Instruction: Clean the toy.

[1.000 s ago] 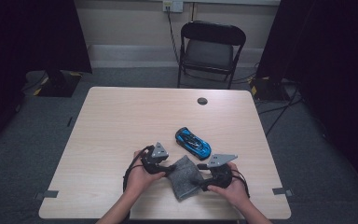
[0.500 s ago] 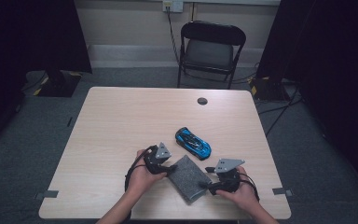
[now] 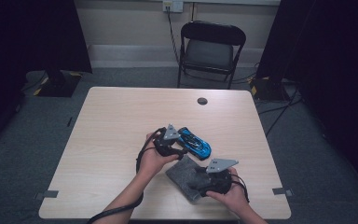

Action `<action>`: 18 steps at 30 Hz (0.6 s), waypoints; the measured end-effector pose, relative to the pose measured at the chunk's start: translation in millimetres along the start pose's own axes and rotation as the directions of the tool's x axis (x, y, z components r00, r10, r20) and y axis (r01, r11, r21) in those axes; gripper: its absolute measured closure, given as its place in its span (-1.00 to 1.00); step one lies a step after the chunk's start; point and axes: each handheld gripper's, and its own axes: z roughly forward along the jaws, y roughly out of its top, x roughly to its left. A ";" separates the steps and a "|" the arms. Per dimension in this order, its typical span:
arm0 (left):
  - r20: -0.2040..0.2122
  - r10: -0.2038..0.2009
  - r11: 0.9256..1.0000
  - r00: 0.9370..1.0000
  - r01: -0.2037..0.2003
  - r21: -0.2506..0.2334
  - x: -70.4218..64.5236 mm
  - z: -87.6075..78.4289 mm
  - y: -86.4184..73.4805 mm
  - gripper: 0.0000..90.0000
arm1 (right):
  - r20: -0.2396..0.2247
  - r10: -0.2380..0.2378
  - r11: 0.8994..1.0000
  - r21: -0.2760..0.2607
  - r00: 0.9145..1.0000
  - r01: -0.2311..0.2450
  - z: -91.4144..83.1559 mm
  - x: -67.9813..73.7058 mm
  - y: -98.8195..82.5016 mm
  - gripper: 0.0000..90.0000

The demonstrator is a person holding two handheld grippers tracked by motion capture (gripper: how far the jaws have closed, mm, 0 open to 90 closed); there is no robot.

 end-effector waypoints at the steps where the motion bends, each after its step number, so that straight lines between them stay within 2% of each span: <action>1: 0.002 0.006 1.000 1.000 -0.006 0.003 -0.2 4.4 3.4 -0.34 | 0.000 -0.002 1.000 0.005 1.000 0.002 3.4 2.0 0.3 -0.35; 3: 0.019 0.003 1.000 1.000 -0.003 0.005 0.7 14.6 8.5 -0.36 | 0.010 -0.008 1.000 0.019 1.000 0.008 9.3 3.4 -0.7 -0.40; 6: 0.025 -0.002 1.000 1.000 0.002 0.008 3.4 26.1 10.9 -0.43 | 0.016 0.019 0.999 0.031 1.000 -0.020 14.2 2.0 -3.4 -0.43; 8: 0.033 0.001 1.000 0.999 -0.001 0.006 4.7 32.2 12.9 -0.45 | 0.029 0.005 0.999 0.046 1.000 -0.006 16.2 2.7 -4.0 -0.45; 10: 0.024 0.014 1.000 1.000 -0.014 0.015 5.9 37.6 14.5 -0.47 | 0.038 -0.006 0.998 0.064 0.999 0.004 19.2 4.0 -5.0 -0.45; 15: 0.041 0.010 1.000 0.999 -0.011 0.027 8.2 49.3 14.3 -0.53 | 0.099 -0.051 0.995 0.088 0.994 0.042 22.6 9.2 -7.1 -0.30; 18: 0.051 0.001 1.000 0.999 -0.003 0.031 8.1 54.6 11.7 -0.56 | 0.103 -0.053 0.995 0.090 0.993 0.044 21.3 8.8 -8.0 -0.21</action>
